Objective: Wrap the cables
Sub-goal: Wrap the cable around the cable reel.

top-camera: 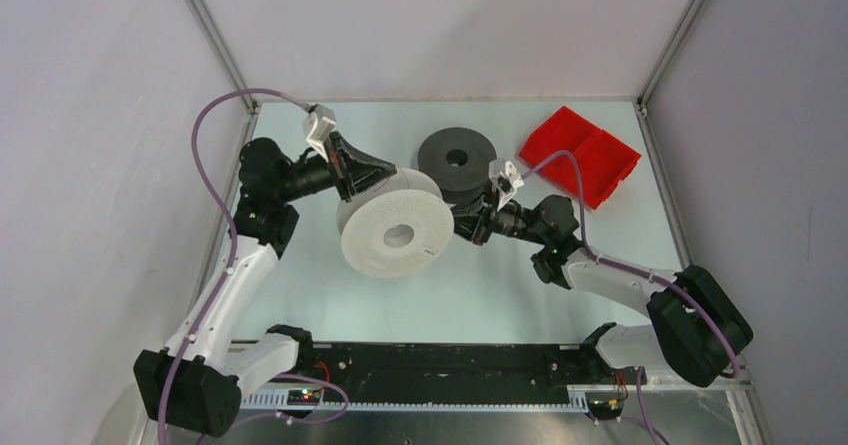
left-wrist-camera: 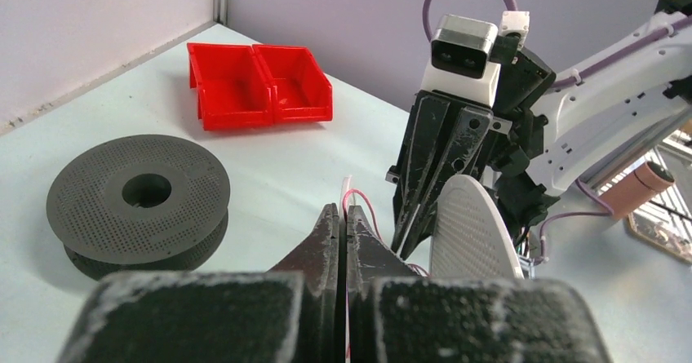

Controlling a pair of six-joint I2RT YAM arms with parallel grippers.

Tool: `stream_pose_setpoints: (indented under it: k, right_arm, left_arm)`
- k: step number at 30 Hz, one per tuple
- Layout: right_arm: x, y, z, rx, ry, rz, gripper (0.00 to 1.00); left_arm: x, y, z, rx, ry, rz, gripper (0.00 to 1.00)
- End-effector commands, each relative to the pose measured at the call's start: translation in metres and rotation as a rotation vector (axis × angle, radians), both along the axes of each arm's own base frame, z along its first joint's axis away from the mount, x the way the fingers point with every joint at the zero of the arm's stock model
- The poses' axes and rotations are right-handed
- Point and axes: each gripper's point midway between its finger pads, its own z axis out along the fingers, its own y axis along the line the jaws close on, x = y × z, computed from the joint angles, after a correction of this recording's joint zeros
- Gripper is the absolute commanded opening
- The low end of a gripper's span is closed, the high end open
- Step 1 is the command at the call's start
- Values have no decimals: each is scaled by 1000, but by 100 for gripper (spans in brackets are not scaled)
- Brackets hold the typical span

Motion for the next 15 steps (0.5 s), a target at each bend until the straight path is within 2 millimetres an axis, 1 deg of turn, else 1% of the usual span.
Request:
stream_pose_setpoints:
  k: [1,2,4,5,6,7,8,9,10,12,13,15]
  right_arm:
    - [1,-9,30,41,-31,-25,15]
    - [5,-15,32,36,-30,-48,16]
    - [8,-24,34,15,-40,-81,24]
    - [7,-28,38,12,-57,-94,26]
    - [11,-32,31,-19,-56,-120,32]
    - [11,-36,34,-23,-70,-134,34]
    - [15,-39,28,-52,-70,-159,38]
    - [15,-42,29,-58,-82,-172,40]
    - [18,-44,23,-83,-83,-191,43]
    - [18,-46,18,-108,-98,-196,46]
    - [17,-46,15,-117,-103,-195,47]
    - [15,-47,15,-112,-121,-189,48]
  left_arm:
    - [24,13,37,-76,-50,158,0]
    - [24,13,37,-93,-14,161,0]
    - [25,14,39,-117,25,176,0]
    - [27,16,39,-127,37,195,0]
    - [26,17,41,-143,51,204,0]
    - [28,19,41,-153,60,225,0]
    - [26,20,44,-166,68,231,0]
    - [27,21,45,-176,73,248,0]
    - [25,22,48,-189,80,254,0]
    - [24,25,54,-214,89,273,0]
    - [25,26,57,-226,90,284,0]
    - [22,27,65,-248,96,290,0]
